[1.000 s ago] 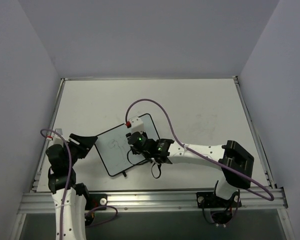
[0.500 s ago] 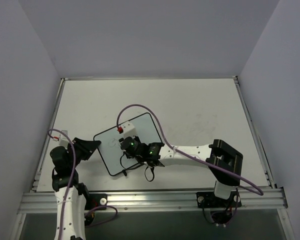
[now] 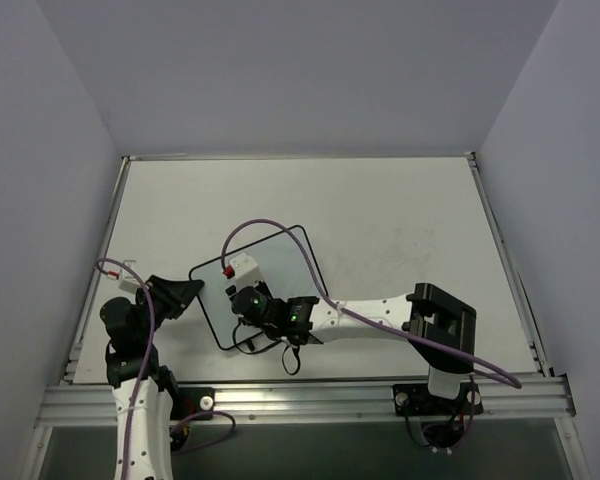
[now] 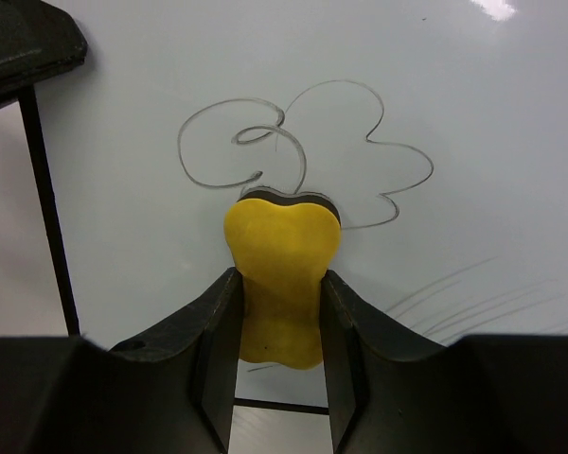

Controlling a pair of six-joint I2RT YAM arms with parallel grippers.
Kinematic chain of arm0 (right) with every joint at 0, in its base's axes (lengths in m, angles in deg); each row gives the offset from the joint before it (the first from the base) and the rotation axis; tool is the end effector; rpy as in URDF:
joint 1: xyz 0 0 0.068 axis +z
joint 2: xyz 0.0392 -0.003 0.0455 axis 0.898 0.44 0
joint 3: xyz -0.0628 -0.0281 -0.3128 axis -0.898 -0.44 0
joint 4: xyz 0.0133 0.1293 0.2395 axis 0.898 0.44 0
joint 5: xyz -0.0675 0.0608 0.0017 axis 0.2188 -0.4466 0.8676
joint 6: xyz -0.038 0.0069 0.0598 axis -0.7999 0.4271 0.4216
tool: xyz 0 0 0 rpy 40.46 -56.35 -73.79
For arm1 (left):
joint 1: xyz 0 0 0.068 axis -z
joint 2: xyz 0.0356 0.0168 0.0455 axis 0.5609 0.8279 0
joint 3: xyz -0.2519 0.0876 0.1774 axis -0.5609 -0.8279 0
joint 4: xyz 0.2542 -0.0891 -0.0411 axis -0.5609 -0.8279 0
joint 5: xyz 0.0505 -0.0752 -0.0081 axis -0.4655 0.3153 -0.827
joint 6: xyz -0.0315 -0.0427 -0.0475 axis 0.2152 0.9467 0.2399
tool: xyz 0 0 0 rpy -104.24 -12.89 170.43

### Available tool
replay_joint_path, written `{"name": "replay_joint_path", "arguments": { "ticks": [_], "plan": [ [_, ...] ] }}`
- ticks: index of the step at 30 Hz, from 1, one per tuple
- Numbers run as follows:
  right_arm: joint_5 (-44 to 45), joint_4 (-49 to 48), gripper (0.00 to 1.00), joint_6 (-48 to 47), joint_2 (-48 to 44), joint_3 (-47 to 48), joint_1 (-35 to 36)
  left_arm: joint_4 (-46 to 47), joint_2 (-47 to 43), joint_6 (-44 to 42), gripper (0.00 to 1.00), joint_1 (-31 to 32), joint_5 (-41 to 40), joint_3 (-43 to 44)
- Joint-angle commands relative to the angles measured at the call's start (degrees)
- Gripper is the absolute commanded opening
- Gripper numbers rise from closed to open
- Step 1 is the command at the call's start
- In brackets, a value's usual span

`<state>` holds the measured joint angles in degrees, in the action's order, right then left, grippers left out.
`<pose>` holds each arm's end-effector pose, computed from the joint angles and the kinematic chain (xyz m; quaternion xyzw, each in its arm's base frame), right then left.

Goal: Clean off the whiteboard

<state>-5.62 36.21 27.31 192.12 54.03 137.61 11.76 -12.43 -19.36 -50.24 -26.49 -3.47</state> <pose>0.1498 0.4202 0.2625 -0.2524 0.7870 0.2589 0.4999 0.1163 -0.0042 0.2033 -0.2496 0.7275 -0.4264 0.4760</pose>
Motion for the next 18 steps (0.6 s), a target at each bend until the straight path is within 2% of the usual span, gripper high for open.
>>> {"name": "replay_joint_path", "arguments": {
  "ticks": [1, 9, 18],
  "plan": [
    [4.52, -3.68, 0.00, -0.65, 1.23, 1.28, 1.26, 1.66, -1.45, -0.48, 0.37, 0.04, 1.56, 0.02],
    [7.77, -9.03, 0.00, -3.19, 6.59, 5.50, 3.28, 0.43, -2.95, -2.85, 0.33, 0.04, 1.20, -0.86],
    [9.09, -9.22, 0.01, -2.85, 8.79, 6.64, 3.28, -2.38, -3.12, -4.35, 0.32, 0.12, 0.85, -0.25]
  ]
}}
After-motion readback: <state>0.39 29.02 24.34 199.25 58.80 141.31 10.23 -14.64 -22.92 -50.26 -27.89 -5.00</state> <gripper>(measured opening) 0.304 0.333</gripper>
